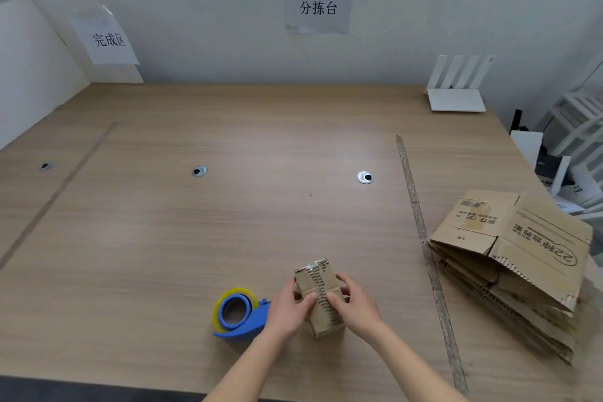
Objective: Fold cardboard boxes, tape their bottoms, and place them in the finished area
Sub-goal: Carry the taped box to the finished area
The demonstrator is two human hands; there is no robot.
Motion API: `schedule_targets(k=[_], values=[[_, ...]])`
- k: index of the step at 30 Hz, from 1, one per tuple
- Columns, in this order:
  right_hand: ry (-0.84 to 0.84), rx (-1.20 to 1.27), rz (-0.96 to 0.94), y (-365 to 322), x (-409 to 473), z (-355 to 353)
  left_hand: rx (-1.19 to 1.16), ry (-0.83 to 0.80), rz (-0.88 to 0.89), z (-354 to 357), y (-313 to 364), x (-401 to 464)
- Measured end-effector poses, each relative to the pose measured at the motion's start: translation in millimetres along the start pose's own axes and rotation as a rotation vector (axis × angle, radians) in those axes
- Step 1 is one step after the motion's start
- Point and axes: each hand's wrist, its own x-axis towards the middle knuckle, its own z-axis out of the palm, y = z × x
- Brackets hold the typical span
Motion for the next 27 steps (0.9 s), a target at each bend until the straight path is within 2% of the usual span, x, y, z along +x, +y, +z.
schedule_targets(k=[8,12,15,20,24,27], values=[[-0.039,0.067,-0.052,-10.1,-3.5,-24.5,-0.207,0.035,-0.050,-7.4,22.5,-0.6],[-0.085,0.258,-0.059,-31.2,-1.8,-47.4,-0.261,0.020,0.014,-20.0,43.4,3.0],[-0.022,0.369,-0.027,-64.0,-7.0,-72.5,-0.358,0.021,0.080,-35.6,80.4,-6.1],[0.214,0.415,-0.128,-114.5,-21.3,-122.8,-0.492,-0.010,0.195,-67.4,168.0,-24.1],[0.226,0.467,-0.287,-149.2,-41.5,-169.5,-0.554,0.080,0.271,-95.5,227.7,-36.0],[0.187,0.478,-0.392,-171.1,-58.2,-203.3,-0.515,0.163,0.362,-113.8,257.8,-42.3]])
